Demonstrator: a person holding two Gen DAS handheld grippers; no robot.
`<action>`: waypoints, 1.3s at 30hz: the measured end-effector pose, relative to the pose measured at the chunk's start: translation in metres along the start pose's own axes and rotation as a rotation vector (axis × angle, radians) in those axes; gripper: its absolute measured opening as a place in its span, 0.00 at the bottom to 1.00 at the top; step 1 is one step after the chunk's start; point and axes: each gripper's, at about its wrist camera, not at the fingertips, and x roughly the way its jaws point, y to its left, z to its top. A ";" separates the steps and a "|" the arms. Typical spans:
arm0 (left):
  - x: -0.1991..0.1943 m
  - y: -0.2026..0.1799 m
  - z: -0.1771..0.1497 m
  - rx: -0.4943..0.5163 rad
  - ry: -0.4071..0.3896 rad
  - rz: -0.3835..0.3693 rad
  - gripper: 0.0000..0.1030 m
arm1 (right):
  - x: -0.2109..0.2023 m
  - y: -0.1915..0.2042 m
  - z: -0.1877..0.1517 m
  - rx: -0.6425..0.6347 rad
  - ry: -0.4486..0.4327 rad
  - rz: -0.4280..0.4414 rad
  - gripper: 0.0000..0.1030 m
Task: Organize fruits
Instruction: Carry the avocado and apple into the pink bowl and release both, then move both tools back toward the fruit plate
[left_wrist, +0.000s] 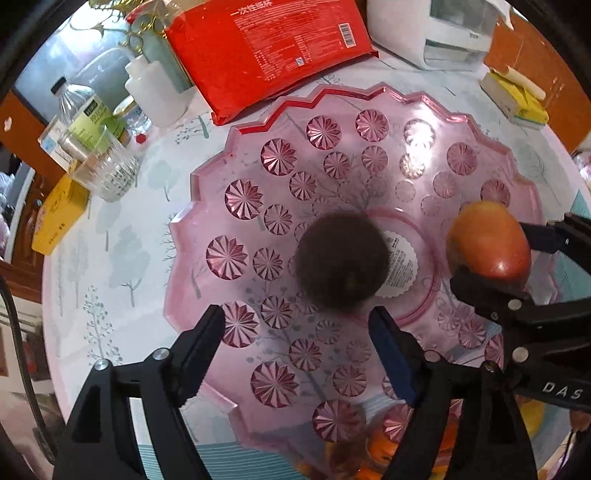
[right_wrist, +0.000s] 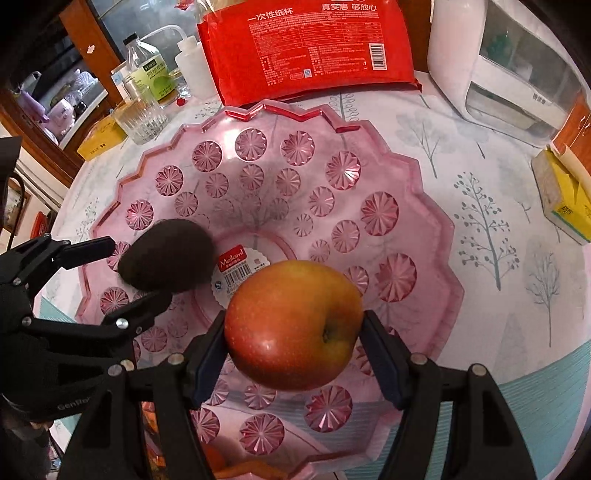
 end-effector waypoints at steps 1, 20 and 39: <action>-0.001 -0.001 0.000 0.005 -0.001 0.006 0.81 | -0.001 0.000 -0.001 0.000 0.001 0.002 0.68; -0.048 0.014 -0.025 -0.057 -0.017 -0.036 0.89 | -0.041 0.003 -0.006 0.036 -0.077 0.031 0.71; -0.118 0.017 -0.062 -0.108 -0.095 -0.036 0.89 | -0.111 0.019 -0.035 -0.024 -0.156 0.014 0.71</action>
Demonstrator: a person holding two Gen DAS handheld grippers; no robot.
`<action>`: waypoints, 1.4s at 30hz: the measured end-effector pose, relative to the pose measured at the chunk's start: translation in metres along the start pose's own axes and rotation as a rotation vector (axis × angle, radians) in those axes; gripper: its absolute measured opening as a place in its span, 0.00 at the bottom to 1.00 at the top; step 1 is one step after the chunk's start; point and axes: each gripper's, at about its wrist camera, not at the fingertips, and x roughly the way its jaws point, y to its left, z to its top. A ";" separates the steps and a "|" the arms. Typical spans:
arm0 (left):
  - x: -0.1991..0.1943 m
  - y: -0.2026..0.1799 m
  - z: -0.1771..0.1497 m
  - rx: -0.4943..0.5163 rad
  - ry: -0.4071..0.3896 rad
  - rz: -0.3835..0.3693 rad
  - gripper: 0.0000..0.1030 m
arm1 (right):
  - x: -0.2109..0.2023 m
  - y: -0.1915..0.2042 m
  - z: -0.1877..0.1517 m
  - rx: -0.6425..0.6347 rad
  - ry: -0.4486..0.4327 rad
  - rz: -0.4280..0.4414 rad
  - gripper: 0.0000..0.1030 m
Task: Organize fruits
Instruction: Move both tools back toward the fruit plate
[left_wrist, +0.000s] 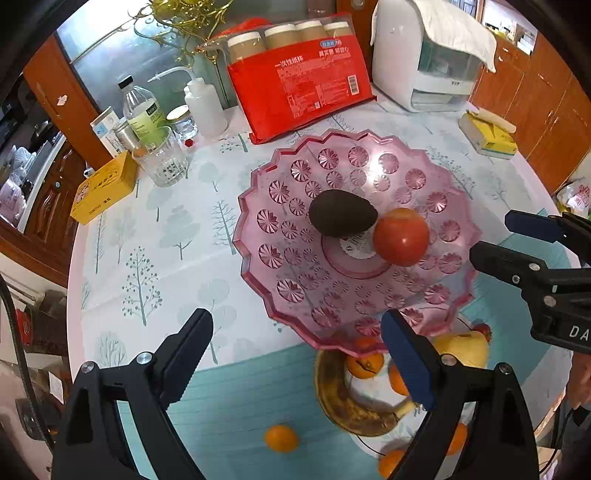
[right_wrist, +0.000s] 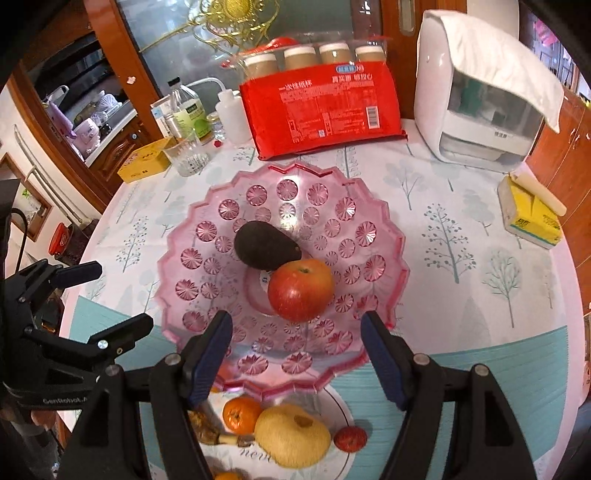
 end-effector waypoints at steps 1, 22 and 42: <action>-0.005 0.000 -0.002 -0.005 -0.005 -0.002 0.89 | -0.006 0.002 -0.002 -0.006 -0.007 -0.001 0.71; -0.102 -0.032 -0.071 -0.065 -0.238 -0.035 0.89 | -0.106 0.019 -0.063 -0.163 -0.122 0.006 0.71; -0.060 -0.058 -0.147 -0.131 -0.170 -0.020 0.89 | -0.089 -0.017 -0.150 -0.245 -0.124 -0.097 0.70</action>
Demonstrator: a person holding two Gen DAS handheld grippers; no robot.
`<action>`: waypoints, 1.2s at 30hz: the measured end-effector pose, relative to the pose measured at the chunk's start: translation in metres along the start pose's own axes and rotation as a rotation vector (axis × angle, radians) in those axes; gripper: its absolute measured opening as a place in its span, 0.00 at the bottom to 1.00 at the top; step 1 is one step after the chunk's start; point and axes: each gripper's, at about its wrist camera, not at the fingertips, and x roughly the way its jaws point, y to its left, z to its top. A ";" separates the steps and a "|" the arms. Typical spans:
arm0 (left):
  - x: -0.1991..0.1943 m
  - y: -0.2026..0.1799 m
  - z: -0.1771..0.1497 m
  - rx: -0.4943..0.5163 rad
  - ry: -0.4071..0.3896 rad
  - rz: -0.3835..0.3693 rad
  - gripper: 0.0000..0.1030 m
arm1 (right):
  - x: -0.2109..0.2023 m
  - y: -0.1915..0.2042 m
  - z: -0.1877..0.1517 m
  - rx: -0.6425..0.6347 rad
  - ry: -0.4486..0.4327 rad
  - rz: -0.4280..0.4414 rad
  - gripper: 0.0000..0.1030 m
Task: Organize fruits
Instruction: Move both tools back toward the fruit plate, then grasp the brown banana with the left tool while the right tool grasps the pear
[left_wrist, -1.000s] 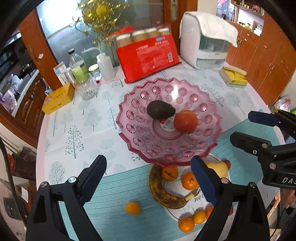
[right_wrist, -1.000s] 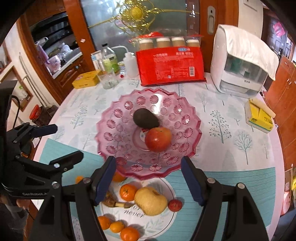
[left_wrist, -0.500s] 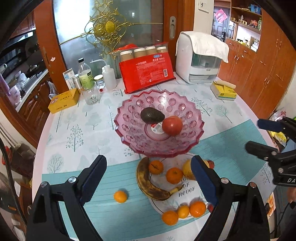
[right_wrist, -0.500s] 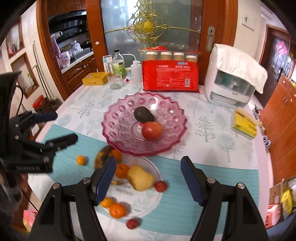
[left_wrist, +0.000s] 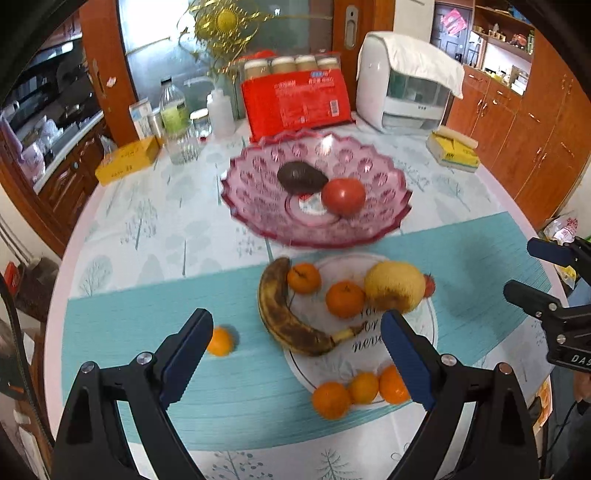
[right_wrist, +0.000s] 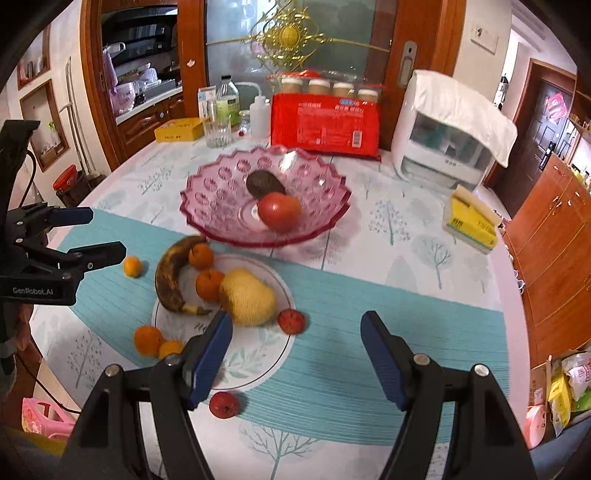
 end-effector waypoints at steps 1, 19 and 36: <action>0.004 0.001 -0.004 -0.010 0.009 0.001 0.89 | 0.005 0.002 -0.003 -0.004 0.002 0.003 0.70; 0.102 0.032 -0.010 -0.145 0.224 0.068 0.89 | 0.097 0.022 0.003 -0.028 0.078 0.103 0.71; 0.140 0.031 0.013 -0.143 0.234 0.096 0.77 | 0.140 0.029 0.014 -0.104 0.146 0.187 0.71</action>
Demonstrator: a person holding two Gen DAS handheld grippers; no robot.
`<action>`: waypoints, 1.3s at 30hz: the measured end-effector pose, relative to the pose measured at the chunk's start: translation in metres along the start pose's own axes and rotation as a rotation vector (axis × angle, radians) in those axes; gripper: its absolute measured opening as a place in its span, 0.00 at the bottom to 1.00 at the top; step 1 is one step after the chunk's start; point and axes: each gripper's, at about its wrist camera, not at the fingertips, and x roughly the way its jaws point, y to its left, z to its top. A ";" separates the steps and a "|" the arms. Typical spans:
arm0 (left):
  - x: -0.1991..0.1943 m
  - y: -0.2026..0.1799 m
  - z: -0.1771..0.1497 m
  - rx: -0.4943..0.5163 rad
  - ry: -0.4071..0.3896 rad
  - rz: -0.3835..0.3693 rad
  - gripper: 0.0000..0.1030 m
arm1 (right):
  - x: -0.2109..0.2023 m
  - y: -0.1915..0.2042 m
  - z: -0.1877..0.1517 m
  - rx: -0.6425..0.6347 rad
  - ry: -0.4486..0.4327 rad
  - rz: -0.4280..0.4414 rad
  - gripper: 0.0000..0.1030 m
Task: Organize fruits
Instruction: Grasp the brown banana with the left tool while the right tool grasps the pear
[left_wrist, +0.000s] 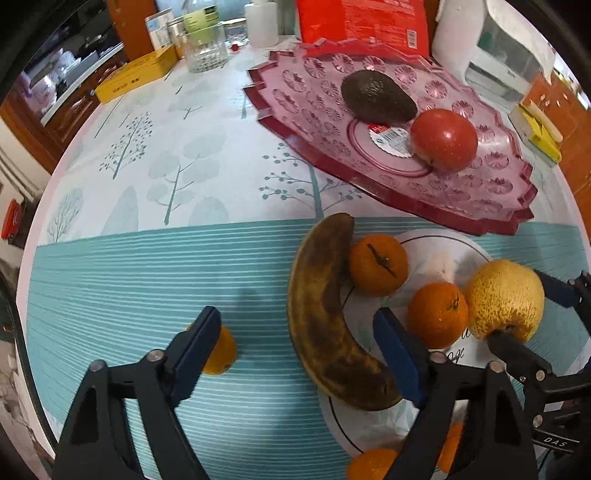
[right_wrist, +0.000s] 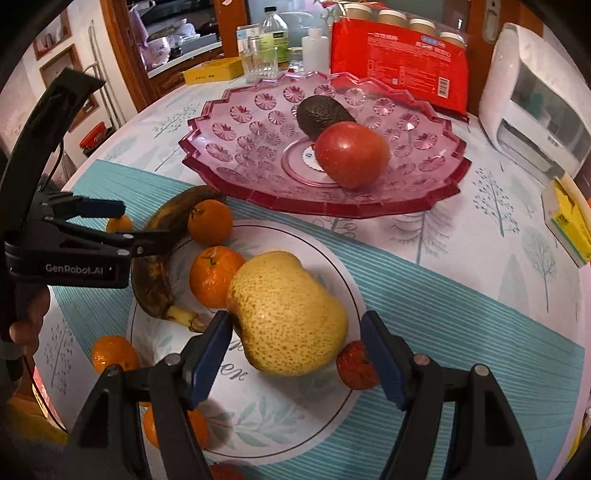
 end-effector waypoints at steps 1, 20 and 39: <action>0.001 -0.004 0.001 0.023 0.005 0.012 0.73 | 0.001 0.001 0.000 -0.006 0.002 0.000 0.71; 0.026 -0.020 0.022 0.142 0.122 -0.057 0.41 | 0.008 0.010 0.004 -0.072 0.024 -0.031 0.67; -0.014 0.013 -0.024 -0.012 0.038 -0.079 0.29 | -0.021 0.030 -0.024 -0.024 -0.037 -0.093 0.65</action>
